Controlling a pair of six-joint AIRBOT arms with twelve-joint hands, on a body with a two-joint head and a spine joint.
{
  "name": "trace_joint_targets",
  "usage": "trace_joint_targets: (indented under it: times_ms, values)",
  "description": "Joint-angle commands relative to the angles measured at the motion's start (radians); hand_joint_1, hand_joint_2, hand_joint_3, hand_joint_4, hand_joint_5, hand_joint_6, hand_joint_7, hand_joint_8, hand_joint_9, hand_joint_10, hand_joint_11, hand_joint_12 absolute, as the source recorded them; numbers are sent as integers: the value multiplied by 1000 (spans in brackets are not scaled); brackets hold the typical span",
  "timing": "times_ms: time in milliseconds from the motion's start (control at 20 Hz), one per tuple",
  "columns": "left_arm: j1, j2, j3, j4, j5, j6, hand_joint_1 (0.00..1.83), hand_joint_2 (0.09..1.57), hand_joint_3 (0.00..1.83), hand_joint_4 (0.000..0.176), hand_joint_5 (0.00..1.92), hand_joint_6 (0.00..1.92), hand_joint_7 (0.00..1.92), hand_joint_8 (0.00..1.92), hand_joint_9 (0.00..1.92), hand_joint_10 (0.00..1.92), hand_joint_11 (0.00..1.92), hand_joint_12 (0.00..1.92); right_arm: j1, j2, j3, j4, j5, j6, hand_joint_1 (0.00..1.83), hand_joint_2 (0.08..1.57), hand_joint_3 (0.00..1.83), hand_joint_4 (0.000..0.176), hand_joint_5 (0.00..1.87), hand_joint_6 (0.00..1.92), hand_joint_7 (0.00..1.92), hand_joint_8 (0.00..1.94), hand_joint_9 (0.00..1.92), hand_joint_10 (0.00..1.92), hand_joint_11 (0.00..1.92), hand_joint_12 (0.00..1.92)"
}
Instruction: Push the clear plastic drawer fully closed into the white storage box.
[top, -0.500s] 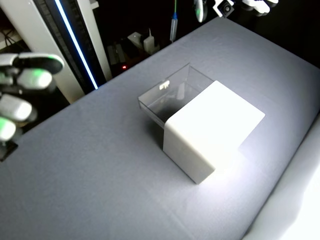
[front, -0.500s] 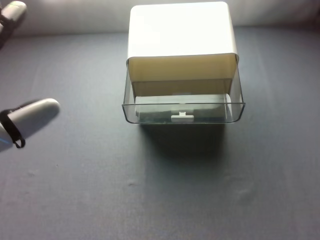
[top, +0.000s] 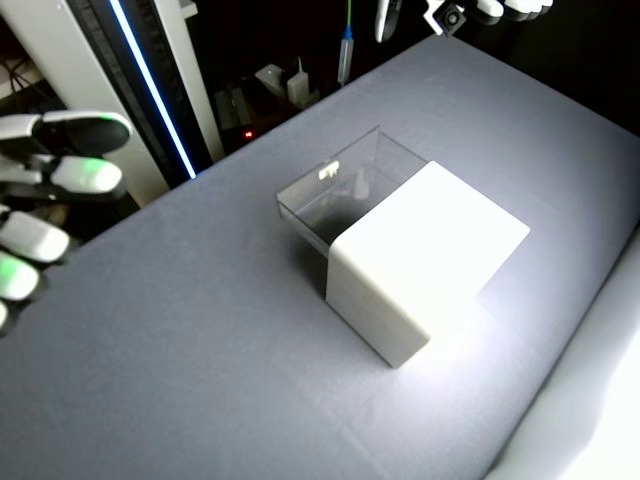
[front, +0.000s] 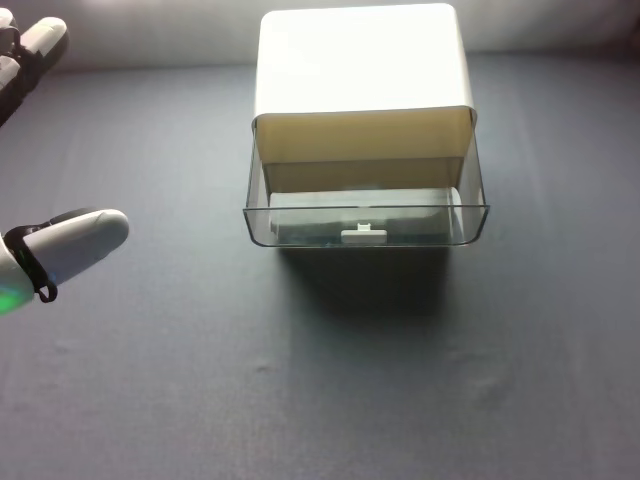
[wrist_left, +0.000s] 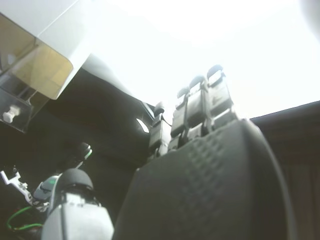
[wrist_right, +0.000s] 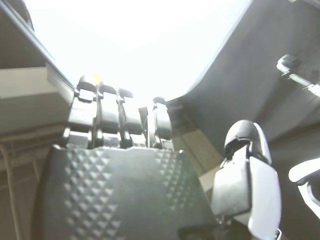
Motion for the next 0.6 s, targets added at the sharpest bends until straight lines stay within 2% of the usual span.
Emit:
trace_joint_targets:
  times_ms: [0, 50, 150, 200, 250, 300, 350, 400, 450, 500, 550]
  values:
    - [-4, -1, 7, -7, -124, -6, 0, 934, 66, 176, 0, 0, 0, 0, 0, 0, 0, 0, 10, -13, 9, -39, 46, 11, 230, 1190, 3, 40, 117, 7, 85, 8, 86, 28, 0, 612]
    - [-4, -4, 8, -9, -124, -6, 0, 933, 64, 176, 0, 0, 0, 0, 0, 0, 0, 0, 18, -32, 18, -67, -13, 11, 250, 1192, 2, 21, 113, 2, 97, 7, 100, 30, 0, 671]
    - [-4, -4, 8, -10, -124, -6, 0, 938, 62, 176, 0, 0, 0, 0, 0, 0, 0, 0, 38, -64, 30, -126, -100, 11, 160, 1202, 3, 55, 136, 5, 117, 6, 121, 23, 0, 753]
    - [-4, -3, 8, -11, -124, -6, 0, 946, 61, 176, 0, 0, 0, 0, 0, 0, 0, 0, 61, -76, 35, -162, -151, 11, 163, 1208, 3, 0, 129, 1, 121, 3, 117, 13, 0, 580]
    - [-4, -2, 8, -14, -124, -5, 0, 952, 60, 176, 0, 0, 0, 0, 0, 0, 0, 0, 82, -85, 38, -191, -193, 11, 214, 1161, 0, 13, 142, 3, 107, 3, 79, 11, 0, 337]
    - [-3, -2, 9, -17, -124, -4, 0, 959, 61, 176, 0, 0, 0, 0, 0, 0, 0, 0, 111, -94, 41, -241, -252, 11, 242, 1140, 0, 12, 171, 8, 97, 1, 63, 4, 0, 243]
    - [-3, -3, 10, -20, -124, -3, 0, 966, 62, 176, 0, 0, 0, 0, 0, 0, 0, 0, 137, -99, 39, -291, -300, 12, 227, 1129, 0, 47, 152, 1, 68, 0, 38, 0, 0, 197]
    - [-3, -3, 10, -22, -124, -3, 0, 969, 61, 176, 0, 0, 0, 0, 0, 0, 0, 0, 150, -101, 36, -322, -321, 13, 273, 1116, 0, 74, 176, 2, 103, 0, 65, 2, 0, 326]
    - [-3, -3, 10, -25, -124, -3, 0, 970, 61, 176, 0, 0, 0, 0, 0, 0, 0, 0, 169, -101, 27, -364, -338, 16, 279, 1101, 0, 87, 163, 0, 74, 0, 41, 0, 0, 303]
    - [-2, -3, 10, -28, -124, -3, 0, 965, 56, 176, 0, 0, 0, 0, 0, 0, 0, 0, 186, -98, 15, -406, -342, 19, 215, 1096, 0, 74, 112, 9, 14, 0, 7, 0, 0, 60]
    - [1, -3, 10, -32, -124, -3, 0, 960, 51, 176, 0, 0, 0, 0, 0, 0, 0, 0, 198, -91, 6, -440, -346, 27, 291, 1110, 3, 58, 152, 27, 65, 20, 1, 0, 0, 11]
